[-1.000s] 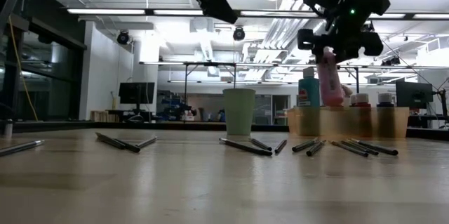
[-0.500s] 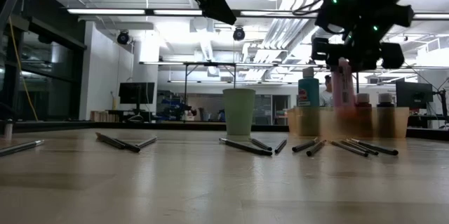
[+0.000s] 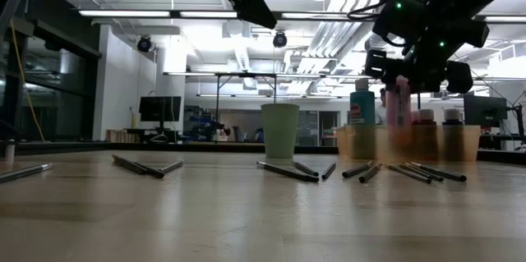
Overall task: Pick & Place Paint Supplies
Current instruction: Put the top large pink paint bottle into the orange bin
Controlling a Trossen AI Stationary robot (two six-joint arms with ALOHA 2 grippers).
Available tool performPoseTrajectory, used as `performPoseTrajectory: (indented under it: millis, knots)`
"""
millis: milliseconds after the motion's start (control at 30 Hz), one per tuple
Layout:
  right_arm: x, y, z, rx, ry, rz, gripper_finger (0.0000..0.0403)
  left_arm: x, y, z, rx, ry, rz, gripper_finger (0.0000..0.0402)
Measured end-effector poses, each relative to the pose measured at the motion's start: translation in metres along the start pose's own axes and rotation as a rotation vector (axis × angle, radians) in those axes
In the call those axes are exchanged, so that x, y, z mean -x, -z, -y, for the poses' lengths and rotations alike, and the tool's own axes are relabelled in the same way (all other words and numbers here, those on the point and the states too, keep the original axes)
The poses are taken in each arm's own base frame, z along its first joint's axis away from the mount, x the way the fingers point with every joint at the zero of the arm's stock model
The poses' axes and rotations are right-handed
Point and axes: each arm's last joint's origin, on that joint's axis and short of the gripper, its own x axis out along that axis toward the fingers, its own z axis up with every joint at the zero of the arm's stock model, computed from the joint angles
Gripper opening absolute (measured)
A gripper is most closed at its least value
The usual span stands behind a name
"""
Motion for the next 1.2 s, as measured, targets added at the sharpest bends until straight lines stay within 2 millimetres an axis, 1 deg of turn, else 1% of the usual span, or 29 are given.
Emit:
performPoseTrajectory:
  millis: [467, 800, 1200]
  knots:
    - [0.0002, 0.0029, -0.0009, 0.205, -0.043, -0.097, 0.0188, 0.0000, 0.0000, 0.0000, 0.000, 0.000, 0.000, 0.0177]
    - [0.0003, 0.0041, -0.0013, 0.212, -0.061, -0.135, 0.0188, 0.0000, 0.0000, 0.0000, 0.001, 0.000, 0.000, 0.0177]
    - [0.0007, 0.0055, -0.0015, 0.236, -0.084, -0.185, 0.0207, 0.0000, 0.0000, 0.0000, 0.001, -0.001, 0.000, 0.0177]
